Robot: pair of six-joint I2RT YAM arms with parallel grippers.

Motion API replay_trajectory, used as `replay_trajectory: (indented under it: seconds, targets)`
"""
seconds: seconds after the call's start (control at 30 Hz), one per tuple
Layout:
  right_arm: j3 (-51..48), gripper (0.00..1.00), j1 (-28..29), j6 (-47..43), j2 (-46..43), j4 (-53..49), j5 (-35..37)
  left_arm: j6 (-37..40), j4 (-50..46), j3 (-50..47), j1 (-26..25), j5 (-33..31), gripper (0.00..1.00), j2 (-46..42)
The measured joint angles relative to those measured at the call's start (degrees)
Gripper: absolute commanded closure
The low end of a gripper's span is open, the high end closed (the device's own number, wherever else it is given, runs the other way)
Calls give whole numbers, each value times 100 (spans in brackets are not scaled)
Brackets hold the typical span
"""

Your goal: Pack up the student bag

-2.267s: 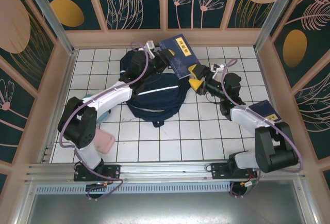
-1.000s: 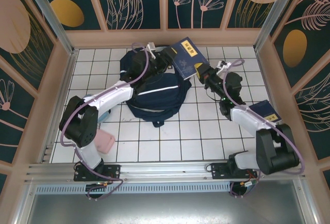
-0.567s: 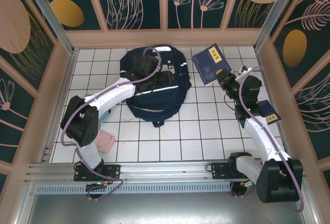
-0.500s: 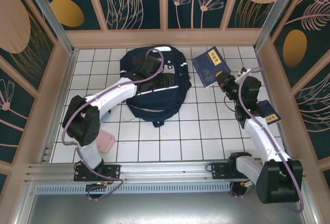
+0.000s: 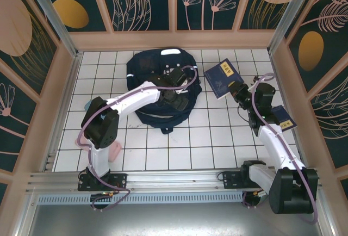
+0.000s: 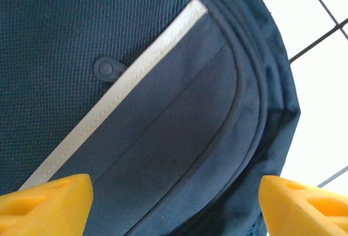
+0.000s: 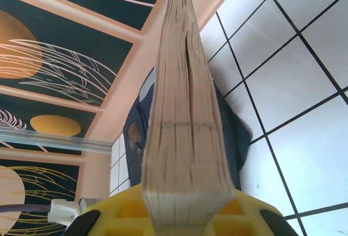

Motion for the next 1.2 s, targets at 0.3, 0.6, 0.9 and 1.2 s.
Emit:
replay_trajectory:
  seconds: [0.3,0.6,0.9,1.2]
  targets:
    - [-61,100,-24,55,48,4,-146,339,-540,448,0,-431,21,632]
    - [-72,100,-24,63,63,4,-149,376,-813,863,-42,-1167,49,922]
    - [-72,100,-24,63,63,0,-149,374,-852,1252,-66,-1405,80,970]
    - [-72,100,-24,35,-31,-245,-81,415,-662,1401,-66,-1602,100,992]
